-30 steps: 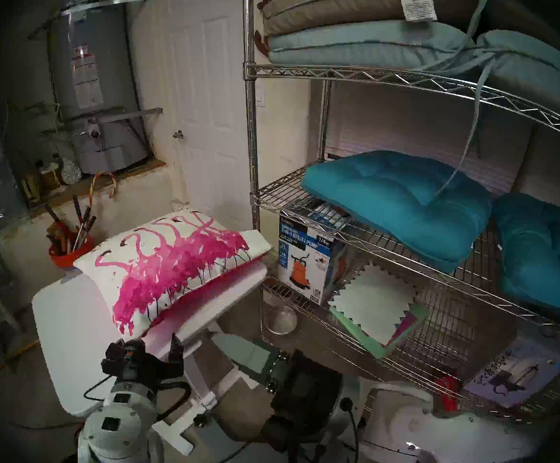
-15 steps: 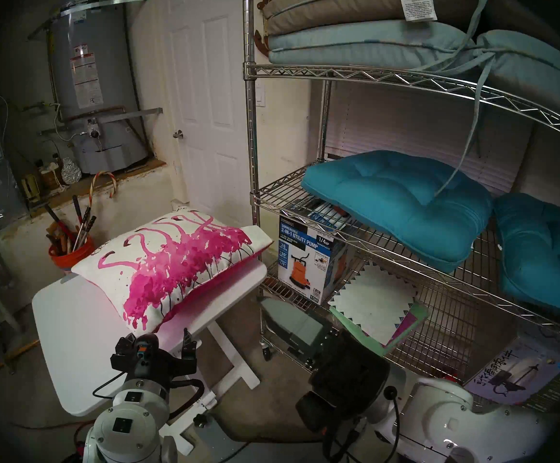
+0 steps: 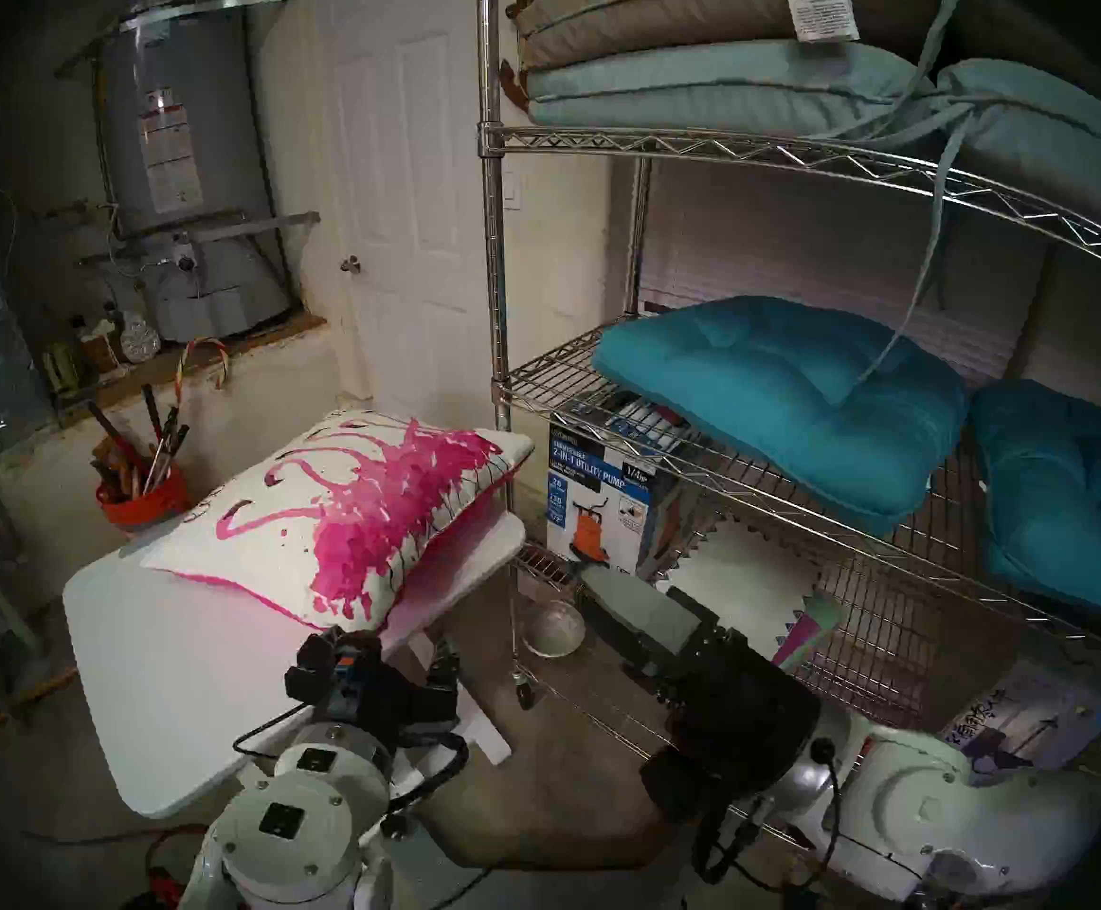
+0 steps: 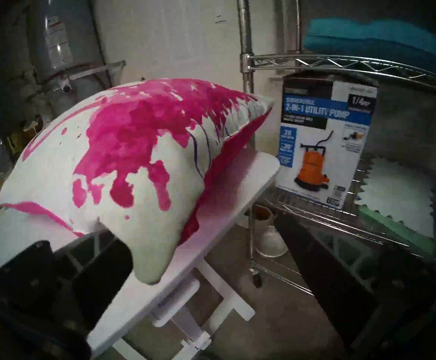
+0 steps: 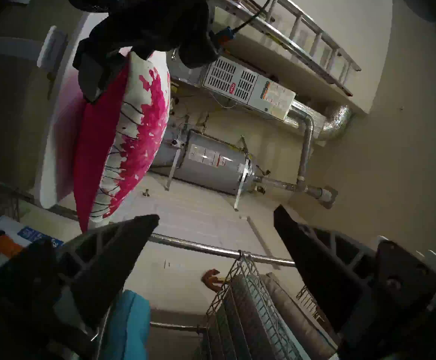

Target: Take cushion off the shelf

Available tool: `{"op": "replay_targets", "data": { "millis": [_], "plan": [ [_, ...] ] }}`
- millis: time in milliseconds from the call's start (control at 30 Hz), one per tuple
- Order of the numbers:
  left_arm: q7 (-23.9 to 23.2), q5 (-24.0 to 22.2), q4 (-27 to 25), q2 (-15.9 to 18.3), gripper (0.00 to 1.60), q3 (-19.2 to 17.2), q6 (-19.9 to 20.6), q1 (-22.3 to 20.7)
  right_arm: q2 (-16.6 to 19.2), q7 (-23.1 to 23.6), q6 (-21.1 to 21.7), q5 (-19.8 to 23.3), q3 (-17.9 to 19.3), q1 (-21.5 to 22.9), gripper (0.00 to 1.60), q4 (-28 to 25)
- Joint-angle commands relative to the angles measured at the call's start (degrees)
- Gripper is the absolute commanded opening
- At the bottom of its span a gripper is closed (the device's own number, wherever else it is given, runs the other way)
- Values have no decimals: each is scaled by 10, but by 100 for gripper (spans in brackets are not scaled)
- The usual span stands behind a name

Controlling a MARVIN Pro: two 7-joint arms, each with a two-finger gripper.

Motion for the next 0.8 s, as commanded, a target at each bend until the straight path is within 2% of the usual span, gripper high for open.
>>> {"op": "replay_targets", "data": {
  "millis": [0,233,533,567,767],
  "plan": [
    [13,-20,-18,61,160,40,13,-55,42,-36,19,28,31,-28,160,-13],
    [34,-49,7,100,160,78,34,-102,72,-65,32,54,53,-52,160,-13],
    [67,-64,29,117,160,115,45,-153,99,-96,45,79,75,-71,160,-11],
    [81,-65,31,119,0,121,44,-163,104,-103,48,85,81,-75,160,-9],
    [132,-56,26,122,0,130,40,-173,118,-120,53,101,91,-86,160,-3]
  ]
}}
